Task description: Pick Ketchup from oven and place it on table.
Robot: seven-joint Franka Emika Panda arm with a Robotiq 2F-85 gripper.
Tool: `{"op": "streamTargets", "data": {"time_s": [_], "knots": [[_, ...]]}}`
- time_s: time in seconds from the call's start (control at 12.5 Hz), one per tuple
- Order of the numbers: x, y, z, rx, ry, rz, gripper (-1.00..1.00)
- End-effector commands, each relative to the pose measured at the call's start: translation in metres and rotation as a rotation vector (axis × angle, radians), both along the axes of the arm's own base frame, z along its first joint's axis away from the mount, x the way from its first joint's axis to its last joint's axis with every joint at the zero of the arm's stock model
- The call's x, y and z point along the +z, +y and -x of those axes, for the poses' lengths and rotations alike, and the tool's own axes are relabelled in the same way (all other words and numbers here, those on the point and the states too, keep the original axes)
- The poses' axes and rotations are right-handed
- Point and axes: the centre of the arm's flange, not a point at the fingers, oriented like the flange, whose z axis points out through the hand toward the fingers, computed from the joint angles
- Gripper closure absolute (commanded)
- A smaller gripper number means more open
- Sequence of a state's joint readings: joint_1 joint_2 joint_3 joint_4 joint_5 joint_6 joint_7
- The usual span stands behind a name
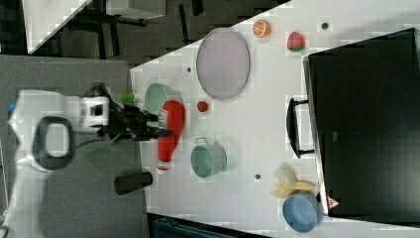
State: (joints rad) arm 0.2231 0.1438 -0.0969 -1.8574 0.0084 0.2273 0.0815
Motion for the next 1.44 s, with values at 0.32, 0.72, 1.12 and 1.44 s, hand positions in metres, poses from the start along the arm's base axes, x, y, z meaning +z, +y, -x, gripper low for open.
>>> {"op": "streamTargets", "data": {"time_s": [0.32, 0.72, 1.12, 1.44], "knots": [[-0.129, -0.088, 0.036, -0.135, -0.021, 0.021, -0.27], [-0.213, -0.09, 0.05, -0.146, -0.036, 0.045, -0.74], [-0.2, -0.087, 0.039, -0.163, -0.103, 0.041, -1.0], [-0.066, -0.086, 0.015, -0.211, -0.271, -0.001, -1.0]]}}
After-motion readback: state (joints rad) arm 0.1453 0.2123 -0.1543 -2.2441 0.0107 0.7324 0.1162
